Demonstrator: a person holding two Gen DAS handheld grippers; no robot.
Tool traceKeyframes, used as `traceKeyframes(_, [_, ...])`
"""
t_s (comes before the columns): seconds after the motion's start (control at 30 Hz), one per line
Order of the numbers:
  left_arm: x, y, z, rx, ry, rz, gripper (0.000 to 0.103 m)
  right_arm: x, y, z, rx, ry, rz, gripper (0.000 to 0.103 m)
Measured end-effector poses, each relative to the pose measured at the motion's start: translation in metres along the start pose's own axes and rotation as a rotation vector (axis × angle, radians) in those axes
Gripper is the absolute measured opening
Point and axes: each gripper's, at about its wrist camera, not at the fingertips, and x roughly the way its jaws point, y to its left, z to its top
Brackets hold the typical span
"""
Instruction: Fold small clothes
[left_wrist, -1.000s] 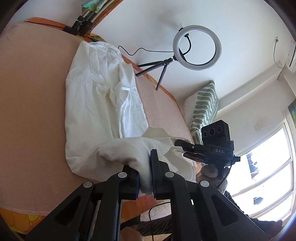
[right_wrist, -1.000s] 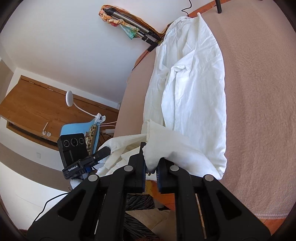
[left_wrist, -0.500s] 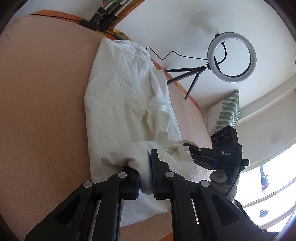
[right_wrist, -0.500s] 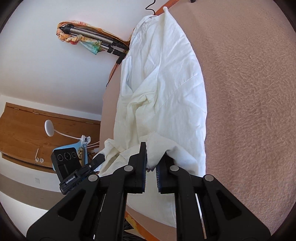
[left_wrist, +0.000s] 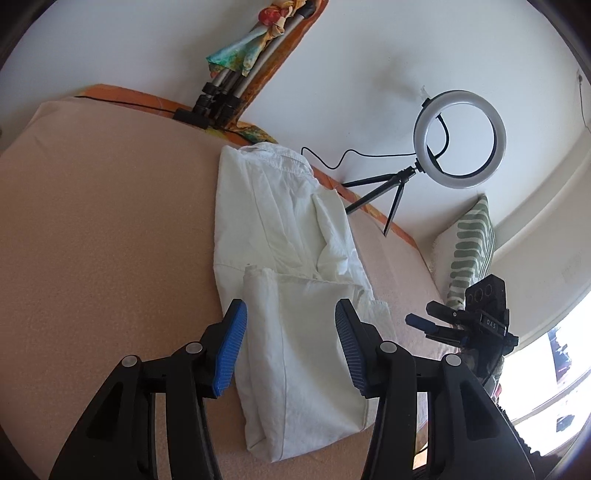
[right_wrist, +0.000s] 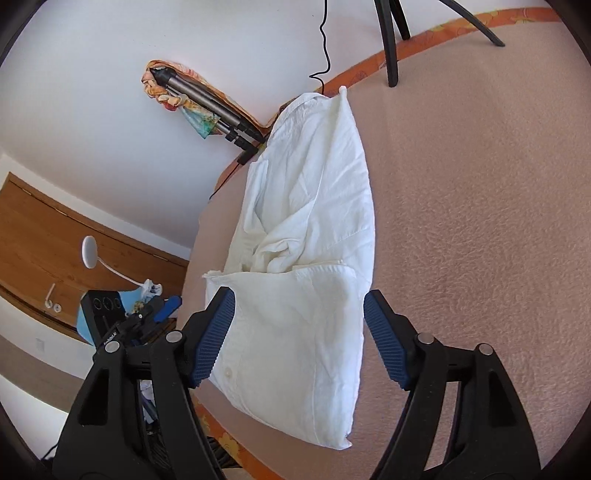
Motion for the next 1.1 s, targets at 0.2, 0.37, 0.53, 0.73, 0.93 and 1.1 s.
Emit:
traceKeyframes(0.2, [0.028, -0.009, -0.018, 0.102, 0.087, 0.077, 0.046, 0.027, 0.002, -0.012, -0.096, 0.079, -0.102, 0.056])
traceKeyframes(0.37, [0.044, -0.012, -0.020, 0.132, 0.108, 0.095, 0.039, 0.047, 0.017, -0.014, -0.203, 0.098, -0.222, 0.044])
traceKeyframes(0.53, [0.044, -0.019, -0.021, 0.180, 0.089, 0.122, 0.008, 0.047, 0.036, -0.019, -0.315, 0.063, -0.318, 0.017])
traceKeyframes(0.73, [0.047, -0.015, -0.025, 0.222, 0.077, 0.217, 0.011, 0.045, 0.036, -0.016, -0.317, 0.042, -0.345, 0.019])
traceKeyframes(0.93, [0.021, -0.040, -0.023, 0.307, -0.034, 0.217, 0.012, 0.027, 0.056, -0.017, -0.398, -0.051, -0.424, 0.035])
traceKeyframes(1.1, [0.043, -0.061, -0.031, 0.400, 0.037, 0.106, 0.012, 0.026, 0.075, -0.024, -0.455, -0.033, -0.299, 0.035])
